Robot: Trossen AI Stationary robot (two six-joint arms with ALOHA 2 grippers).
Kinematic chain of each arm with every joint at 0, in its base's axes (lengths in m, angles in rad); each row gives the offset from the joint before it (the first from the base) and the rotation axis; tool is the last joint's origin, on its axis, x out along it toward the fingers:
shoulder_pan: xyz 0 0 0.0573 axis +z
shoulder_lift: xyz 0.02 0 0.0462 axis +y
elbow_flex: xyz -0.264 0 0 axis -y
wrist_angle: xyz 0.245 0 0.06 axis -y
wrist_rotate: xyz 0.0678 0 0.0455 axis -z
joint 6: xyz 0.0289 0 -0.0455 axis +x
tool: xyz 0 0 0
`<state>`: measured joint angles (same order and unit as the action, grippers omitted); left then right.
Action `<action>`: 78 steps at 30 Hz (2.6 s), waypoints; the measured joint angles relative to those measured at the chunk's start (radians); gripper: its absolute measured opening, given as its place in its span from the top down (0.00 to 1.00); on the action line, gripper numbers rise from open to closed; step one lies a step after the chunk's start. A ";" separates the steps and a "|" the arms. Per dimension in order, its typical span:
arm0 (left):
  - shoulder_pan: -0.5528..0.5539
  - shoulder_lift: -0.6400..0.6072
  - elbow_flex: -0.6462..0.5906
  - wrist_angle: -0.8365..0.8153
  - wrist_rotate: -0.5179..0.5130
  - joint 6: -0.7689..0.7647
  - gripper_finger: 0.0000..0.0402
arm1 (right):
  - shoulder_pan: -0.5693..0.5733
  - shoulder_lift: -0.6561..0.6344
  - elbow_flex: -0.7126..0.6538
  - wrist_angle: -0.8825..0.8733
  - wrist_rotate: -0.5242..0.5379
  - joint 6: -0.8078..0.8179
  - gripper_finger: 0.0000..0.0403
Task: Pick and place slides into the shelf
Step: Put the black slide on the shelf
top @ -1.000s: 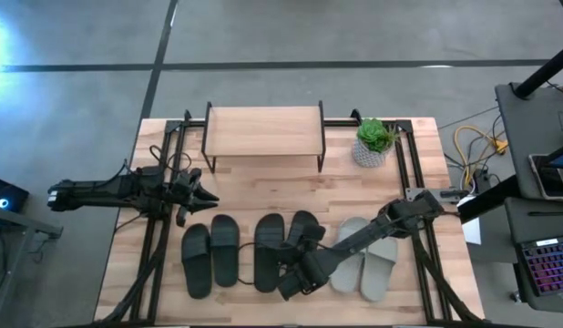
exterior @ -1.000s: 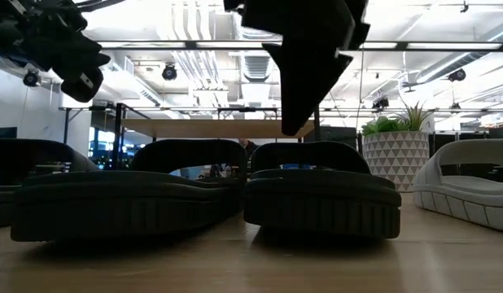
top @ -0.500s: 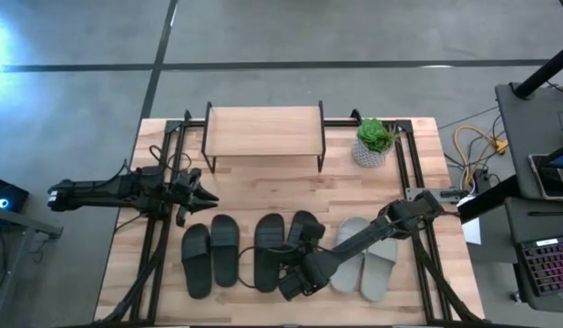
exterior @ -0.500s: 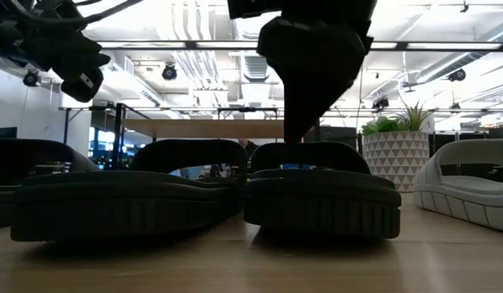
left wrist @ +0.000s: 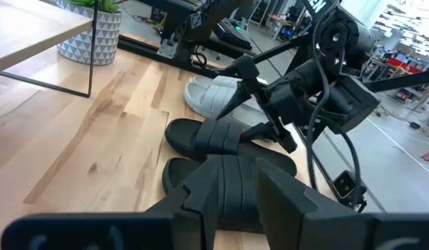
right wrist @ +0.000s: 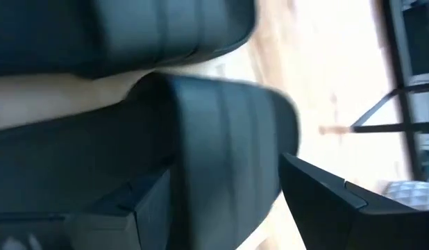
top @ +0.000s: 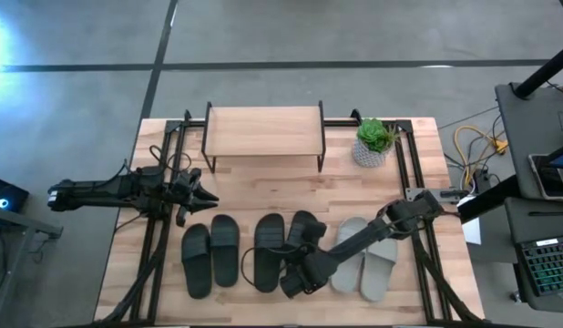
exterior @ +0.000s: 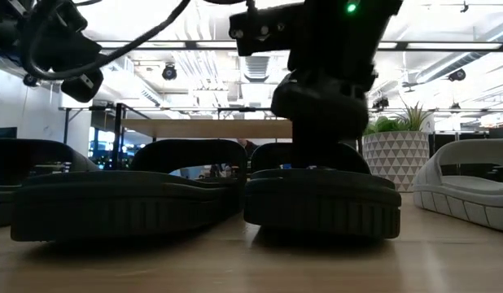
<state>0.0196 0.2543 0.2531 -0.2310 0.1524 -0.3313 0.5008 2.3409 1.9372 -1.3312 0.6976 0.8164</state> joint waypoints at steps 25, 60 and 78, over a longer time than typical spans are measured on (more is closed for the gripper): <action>0.000 0.000 0.000 0.000 0.000 -0.005 0.81 | -0.115 0.000 -0.082 -0.074 0.089 -0.004 0.97; 0.000 0.025 -0.001 0.003 -0.099 -0.002 0.81 | -0.516 -0.150 0.299 0.208 0.196 -1.020 0.97; 0.000 0.027 -0.001 0.003 -0.132 -0.001 0.81 | -0.790 -0.120 0.271 0.471 0.051 -1.323 0.97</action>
<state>0.0196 0.2810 0.2520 -0.2276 0.0200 -0.3321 -0.2889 2.2206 2.2086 -0.8598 0.7489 -0.5067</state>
